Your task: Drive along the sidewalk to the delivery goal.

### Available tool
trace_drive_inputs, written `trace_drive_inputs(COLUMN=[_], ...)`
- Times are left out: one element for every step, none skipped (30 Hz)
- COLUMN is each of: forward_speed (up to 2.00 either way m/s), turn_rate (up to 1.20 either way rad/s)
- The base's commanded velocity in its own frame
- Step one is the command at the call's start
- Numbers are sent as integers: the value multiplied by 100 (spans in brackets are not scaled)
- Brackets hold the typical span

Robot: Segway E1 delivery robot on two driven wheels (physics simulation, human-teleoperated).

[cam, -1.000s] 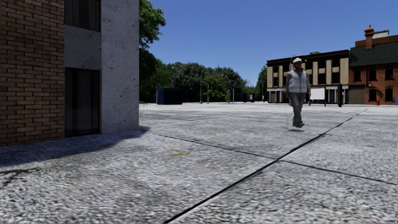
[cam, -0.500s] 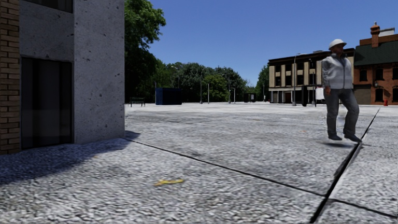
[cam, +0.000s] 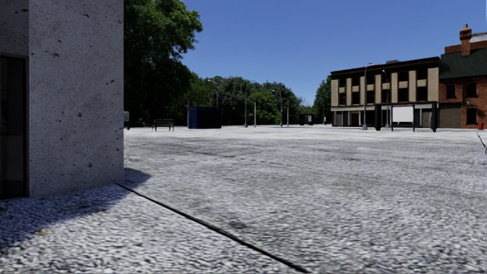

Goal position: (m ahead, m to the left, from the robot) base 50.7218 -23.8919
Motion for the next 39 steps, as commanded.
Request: trace_drive_inputs(forward_speed=[200,200,200,200,200,200,200,200,200,200,200,200,200,200,200,200,200,200,200,200,200,200,200,200,200,200,200,200,200,200,200,200,200,200,200,200,200,200,200], turn_rate=[0,0,0,0,0,0,0,0,0,0,0,0,0,0,0,0,0,0,0,0,0,0,0,0,0,0,0,0,0,0,0,0,0,0,0,0,0,0,0])
